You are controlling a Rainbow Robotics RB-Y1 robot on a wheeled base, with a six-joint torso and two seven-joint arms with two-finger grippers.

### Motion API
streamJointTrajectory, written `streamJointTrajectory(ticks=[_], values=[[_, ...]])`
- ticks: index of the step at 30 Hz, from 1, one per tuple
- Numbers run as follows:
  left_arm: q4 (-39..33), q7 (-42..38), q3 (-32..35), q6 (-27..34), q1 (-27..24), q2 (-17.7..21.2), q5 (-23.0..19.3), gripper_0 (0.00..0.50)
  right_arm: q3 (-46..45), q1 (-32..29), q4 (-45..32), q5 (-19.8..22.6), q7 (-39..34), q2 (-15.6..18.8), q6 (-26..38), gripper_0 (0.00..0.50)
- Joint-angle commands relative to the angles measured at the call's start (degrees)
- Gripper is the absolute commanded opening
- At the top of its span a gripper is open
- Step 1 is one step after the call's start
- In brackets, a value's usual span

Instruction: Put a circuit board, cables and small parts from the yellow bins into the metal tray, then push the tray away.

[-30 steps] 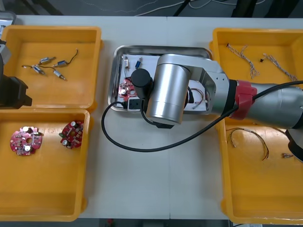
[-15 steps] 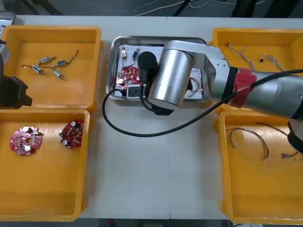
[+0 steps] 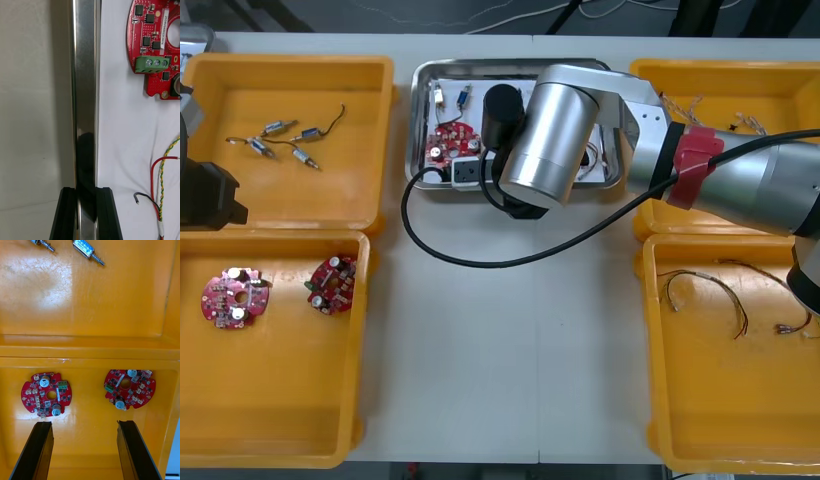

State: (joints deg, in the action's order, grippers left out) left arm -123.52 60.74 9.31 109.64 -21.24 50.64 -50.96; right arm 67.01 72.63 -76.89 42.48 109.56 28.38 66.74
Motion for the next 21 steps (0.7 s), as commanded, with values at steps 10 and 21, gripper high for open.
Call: streamJointTrajectory(ticks=[10, 21], values=[[-1.6, 4.8, 1.8, 0.4, 0.7, 2.0, 0.5, 0.5, 0.7, 4.5, 3.8, 0.5, 5.5, -0.7, -7.9, 0.0], [-1.6, 4.8, 1.8, 0.4, 0.7, 2.0, 0.5, 0.5, 0.7, 5.3, 5.9, 0.5, 6.4, -0.7, -9.5, 0.0]])
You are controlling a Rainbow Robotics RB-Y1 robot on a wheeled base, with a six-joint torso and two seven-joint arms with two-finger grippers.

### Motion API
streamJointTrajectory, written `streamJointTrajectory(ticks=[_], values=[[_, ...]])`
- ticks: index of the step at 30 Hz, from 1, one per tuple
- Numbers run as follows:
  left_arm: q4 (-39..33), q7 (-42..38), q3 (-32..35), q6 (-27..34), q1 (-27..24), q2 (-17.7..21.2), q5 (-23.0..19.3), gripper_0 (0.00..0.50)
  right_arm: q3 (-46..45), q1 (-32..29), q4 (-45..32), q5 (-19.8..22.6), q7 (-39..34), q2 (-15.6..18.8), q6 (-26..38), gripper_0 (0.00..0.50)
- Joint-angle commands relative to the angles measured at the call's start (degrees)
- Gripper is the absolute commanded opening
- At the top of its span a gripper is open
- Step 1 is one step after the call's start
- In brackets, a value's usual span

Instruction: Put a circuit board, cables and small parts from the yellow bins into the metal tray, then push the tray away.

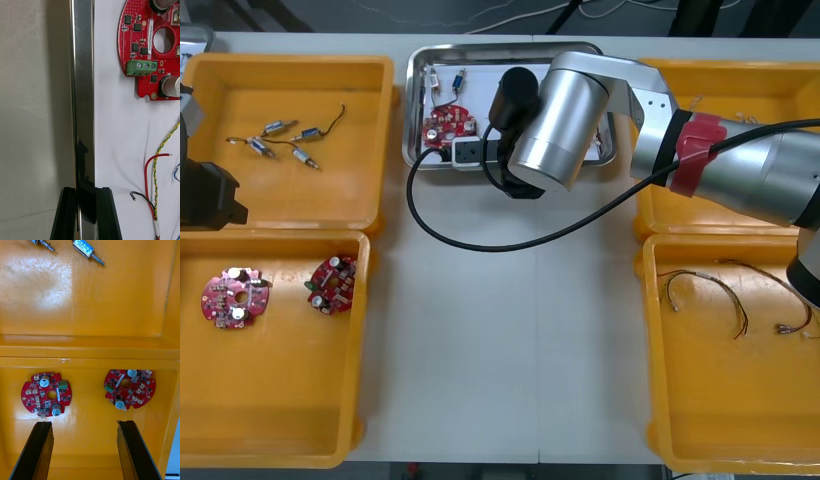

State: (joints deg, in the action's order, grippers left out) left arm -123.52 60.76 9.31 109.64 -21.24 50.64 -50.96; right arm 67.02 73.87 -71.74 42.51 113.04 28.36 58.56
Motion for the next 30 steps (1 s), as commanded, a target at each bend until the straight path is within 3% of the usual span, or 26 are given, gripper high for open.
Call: streamJointTrajectory(ticks=[1, 14, 17, 19, 22, 24, 30], values=[[-1.5, 4.8, 1.8, 0.4, 0.7, 2.0, 0.5, 0.5, 0.7, 4.2, 1.2, 0.4, 3.0, -0.6, -1.8, 0.0], [-1.5, 4.8, 1.8, 0.4, 0.7, 2.0, 0.5, 0.5, 0.7, 4.4, 2.8, 0.4, 3.3, -0.4, -4.1, 0.0], [-1.5, 4.8, 1.8, 0.4, 0.7, 2.0, 0.5, 0.5, 0.7, 4.4, 2.7, 0.4, 3.1, -0.4, -4.0, 0.15], [-1.5, 4.8, 1.8, 0.4, 0.7, 2.0, 0.5, 0.5, 0.7, 4.4, 2.7, 0.5, 3.2, -0.4, -3.4, 0.326], [-1.5, 4.8, 1.8, 0.4, 0.7, 2.0, 0.5, 0.5, 0.6, 4.4, 2.7, 0.5, 3.3, -0.5, -3.0, 0.462], [-1.5, 4.8, 1.8, 0.4, 0.7, 2.0, 0.5, 0.5, 0.7, 4.4, 2.5, 0.5, 3.3, -0.5, -2.8, 0.5], [-1.5, 4.8, 1.8, 0.4, 0.7, 2.0, 0.5, 0.5, -1.4, 4.4, 0.7, 1.9, 3.3, -0.5, 1.0, 0.5]])
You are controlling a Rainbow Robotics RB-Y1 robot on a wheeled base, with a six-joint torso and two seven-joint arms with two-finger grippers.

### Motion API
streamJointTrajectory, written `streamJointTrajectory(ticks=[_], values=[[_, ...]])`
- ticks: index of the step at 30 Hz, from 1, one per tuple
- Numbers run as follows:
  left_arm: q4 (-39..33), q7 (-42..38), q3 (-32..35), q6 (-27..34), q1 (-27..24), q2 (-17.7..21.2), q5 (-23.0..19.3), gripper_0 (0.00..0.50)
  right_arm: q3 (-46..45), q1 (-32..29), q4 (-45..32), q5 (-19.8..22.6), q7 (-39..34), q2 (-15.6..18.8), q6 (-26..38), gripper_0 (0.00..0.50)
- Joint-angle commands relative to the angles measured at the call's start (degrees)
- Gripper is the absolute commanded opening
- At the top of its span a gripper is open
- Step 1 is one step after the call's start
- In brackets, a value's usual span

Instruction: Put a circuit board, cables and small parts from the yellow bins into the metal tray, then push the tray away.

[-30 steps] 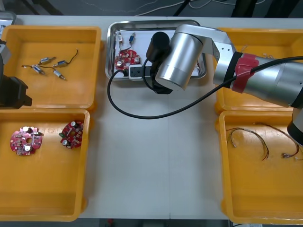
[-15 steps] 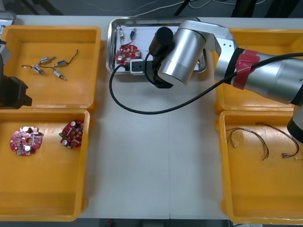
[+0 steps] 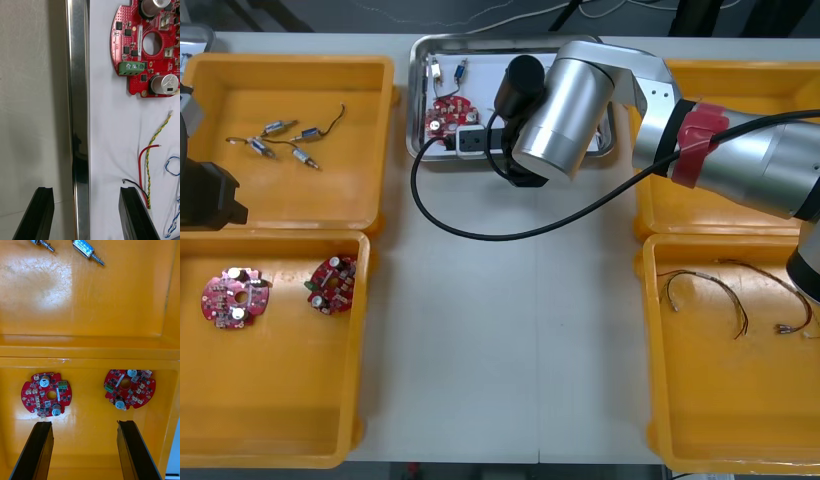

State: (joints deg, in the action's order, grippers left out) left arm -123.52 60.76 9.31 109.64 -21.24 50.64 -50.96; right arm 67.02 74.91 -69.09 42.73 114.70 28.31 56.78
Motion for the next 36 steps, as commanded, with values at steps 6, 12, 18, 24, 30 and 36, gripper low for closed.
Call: streamJointTrajectory(ticks=[6, 12, 18, 24, 30, 36], values=[[-1.5, 4.8, 1.8, 0.4, 0.7, 2.0, 0.5, 0.5, -5.0, 3.2, -5.3, 2.3, 1.1, -0.4, 9.8, 0.5], [-1.5, 4.8, 1.8, 0.4, 0.7, 2.0, 0.5, 0.5, -9.9, 3.0, -8.2, 2.3, 1.0, -0.4, 17.7, 0.5], [-1.5, 4.8, 1.8, 0.4, 0.7, 2.0, 0.5, 0.5, -18.1, 0.3, -12.7, 2.2, -2.0, -0.1, 27.7, 0.5], [-1.5, 4.8, 1.8, 0.4, 0.7, 2.0, 0.5, 0.5, -22.5, -2.8, -20.4, 1.8, -8.5, 1.8, 34.4, 0.5], [-1.5, 4.8, 1.8, 0.4, 0.7, 2.0, 0.5, 0.5, -27.9, -7.0, -30.5, 1.7, -17.0, 4.6, 41.0, 0.5], [-1.5, 4.8, 1.8, 0.4, 0.7, 2.0, 0.5, 0.5, -33.8, -12.6, -40.7, 2.3, -25.0, 8.1, 46.8, 0.5]])
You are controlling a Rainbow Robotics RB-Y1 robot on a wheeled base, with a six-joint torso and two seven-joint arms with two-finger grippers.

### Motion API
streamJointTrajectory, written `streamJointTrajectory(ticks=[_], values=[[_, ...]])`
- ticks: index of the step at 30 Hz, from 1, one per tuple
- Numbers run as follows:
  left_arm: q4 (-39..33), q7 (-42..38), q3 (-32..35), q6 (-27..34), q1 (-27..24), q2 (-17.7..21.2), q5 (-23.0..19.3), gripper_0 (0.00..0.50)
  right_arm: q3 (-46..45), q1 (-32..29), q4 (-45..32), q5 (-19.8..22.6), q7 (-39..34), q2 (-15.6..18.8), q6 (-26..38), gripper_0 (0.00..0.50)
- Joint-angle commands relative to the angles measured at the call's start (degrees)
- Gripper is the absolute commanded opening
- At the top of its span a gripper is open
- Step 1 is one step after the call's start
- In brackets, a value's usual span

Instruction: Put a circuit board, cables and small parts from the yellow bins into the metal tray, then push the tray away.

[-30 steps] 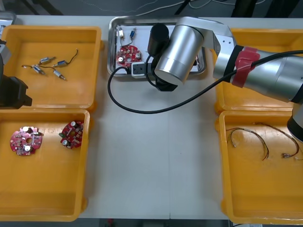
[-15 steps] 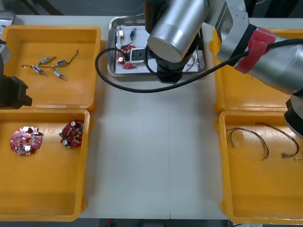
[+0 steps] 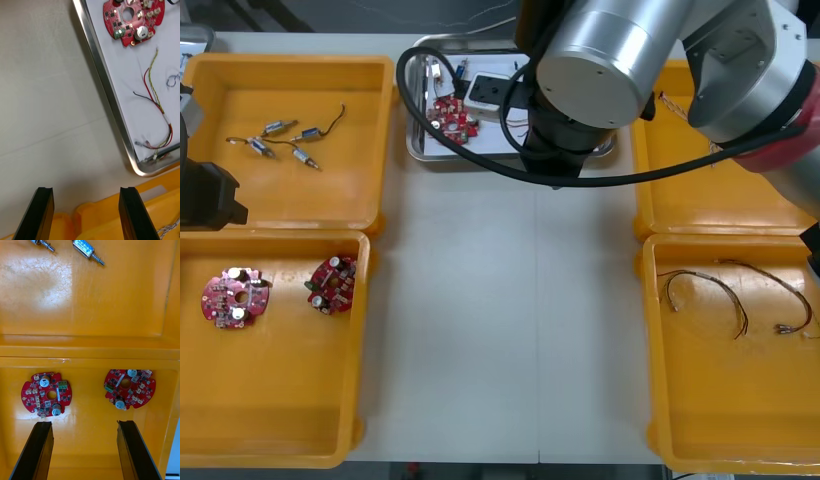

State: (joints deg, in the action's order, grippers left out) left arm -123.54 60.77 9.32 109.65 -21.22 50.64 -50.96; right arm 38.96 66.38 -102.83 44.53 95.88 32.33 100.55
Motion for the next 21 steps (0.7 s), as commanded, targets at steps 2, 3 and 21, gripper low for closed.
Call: streamJointTrajectory(ticks=[2, 3, 21], values=[[-1.5, 4.8, 1.8, 0.4, 0.7, 2.0, 0.5, 0.5, -7.6, -5.6, -9.4, 1.4, -8.7, 5.2, 4.7, 0.5], [-1.5, 4.8, 1.8, 0.4, 0.7, 2.0, 0.5, 0.5, -8.7, -6.7, -11.0, 2.1, -10.4, 6.1, 5.8, 0.5], [-1.5, 4.8, 1.8, 0.4, 0.7, 2.0, 0.5, 0.5, -26.8, -23.2, -25.3, 11.6, -30.8, 17.7, 9.5, 0.5]])
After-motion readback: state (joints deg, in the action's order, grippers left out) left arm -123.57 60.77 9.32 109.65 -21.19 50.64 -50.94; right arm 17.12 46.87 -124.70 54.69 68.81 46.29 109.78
